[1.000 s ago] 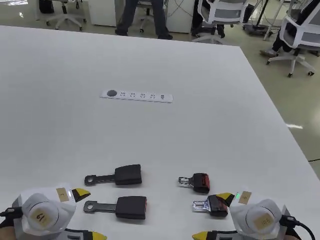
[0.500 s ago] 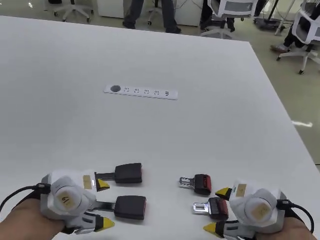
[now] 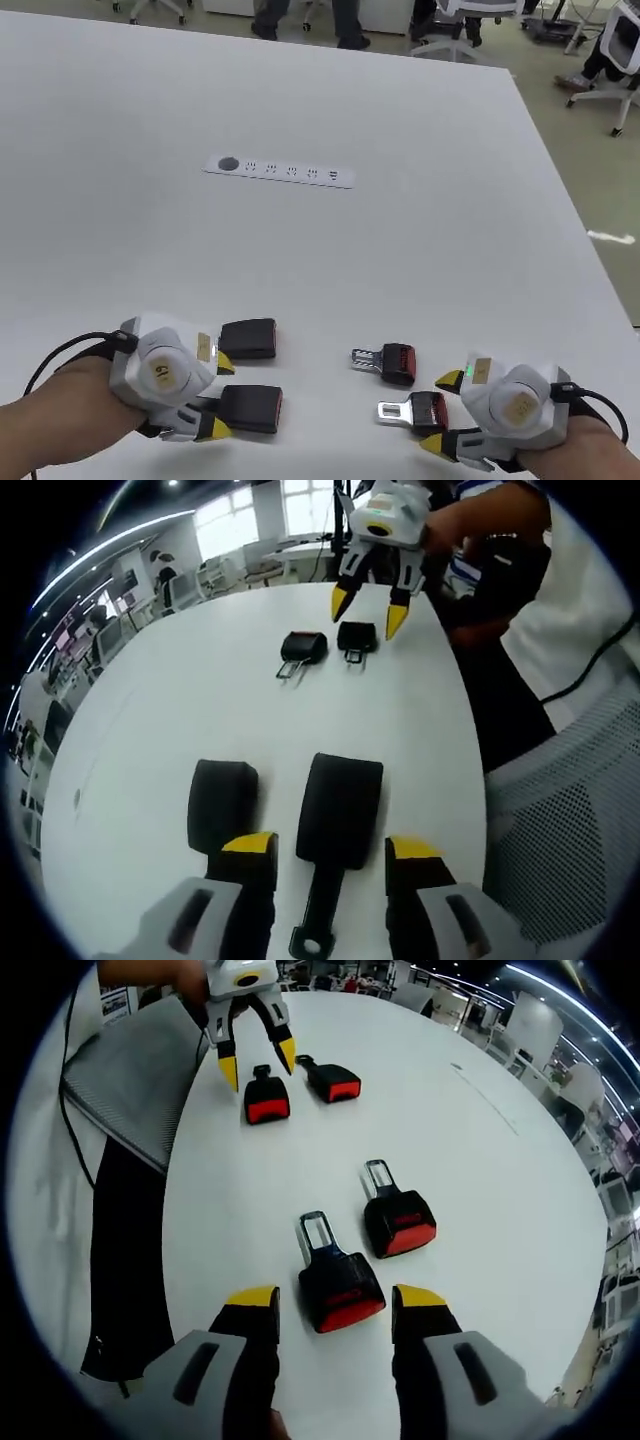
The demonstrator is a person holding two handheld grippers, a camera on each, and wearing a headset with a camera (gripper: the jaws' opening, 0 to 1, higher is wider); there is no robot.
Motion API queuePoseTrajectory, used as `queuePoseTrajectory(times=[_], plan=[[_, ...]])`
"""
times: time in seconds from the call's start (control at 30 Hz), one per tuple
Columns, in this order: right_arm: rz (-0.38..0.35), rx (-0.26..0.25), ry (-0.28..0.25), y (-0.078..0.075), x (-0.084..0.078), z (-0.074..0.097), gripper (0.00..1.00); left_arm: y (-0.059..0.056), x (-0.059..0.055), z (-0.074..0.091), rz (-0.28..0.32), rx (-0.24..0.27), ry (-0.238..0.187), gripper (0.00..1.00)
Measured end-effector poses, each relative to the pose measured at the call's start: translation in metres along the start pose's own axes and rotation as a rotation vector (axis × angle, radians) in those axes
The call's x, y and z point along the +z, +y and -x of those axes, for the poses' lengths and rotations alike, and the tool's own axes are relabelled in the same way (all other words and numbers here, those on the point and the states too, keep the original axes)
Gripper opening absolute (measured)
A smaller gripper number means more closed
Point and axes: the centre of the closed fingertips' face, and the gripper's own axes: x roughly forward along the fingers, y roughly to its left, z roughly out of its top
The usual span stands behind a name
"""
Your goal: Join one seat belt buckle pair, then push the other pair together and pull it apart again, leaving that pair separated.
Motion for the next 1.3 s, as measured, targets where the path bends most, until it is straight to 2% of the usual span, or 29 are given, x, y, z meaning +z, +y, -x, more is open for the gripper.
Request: queuePoseTrajectory(times=[0.17,0.3,0.43,0.5,0.53,0.57,0.67,0.8,0.87,1.03,1.3], plan=[[0.046,0.022,0.024,-0.003,-0.004,-0.005,0.42,0.003,0.002,-0.006,-0.053,-0.024,0.028,0.41],[0.084,0.042,0.049,-0.005,-0.008,-0.014,0.4,0.004,-0.002,-0.012,-0.091,-0.044,0.049,0.4],[0.127,0.067,0.076,-0.005,-0.009,-0.016,0.37,0.002,0.002,-0.016,-0.12,-0.065,0.047,0.39],[0.115,0.073,0.06,-0.005,-0.005,-0.018,0.35,-0.003,0.0,-0.019,-0.154,-0.093,0.048,0.35],[0.104,0.071,0.067,-0.005,-0.005,-0.018,0.35,-0.003,-0.001,-0.02,-0.161,-0.081,0.055,0.35],[0.095,0.075,0.071,-0.004,-0.005,-0.017,0.34,-0.004,0.004,-0.02,-0.149,-0.086,0.028,0.34],[0.09,0.087,0.075,-0.004,-0.005,-0.018,0.34,-0.005,0.001,-0.02,-0.174,-0.098,0.04,0.33],[0.064,0.129,0.098,-0.004,-0.006,-0.021,0.34,-0.002,0.0,-0.023,-0.136,-0.111,0.058,0.33],[0.068,0.14,0.112,-0.001,-0.006,-0.02,0.34,-0.005,-0.001,-0.023,-0.134,-0.117,0.061,0.33],[0.077,0.142,0.125,0.001,-0.006,-0.021,0.34,-0.006,-0.002,-0.023,-0.12,-0.119,0.042,0.33],[0.051,0.134,0.127,0.003,-0.006,-0.021,0.34,-0.005,-0.005,-0.023,-0.093,-0.117,0.025,0.33]])
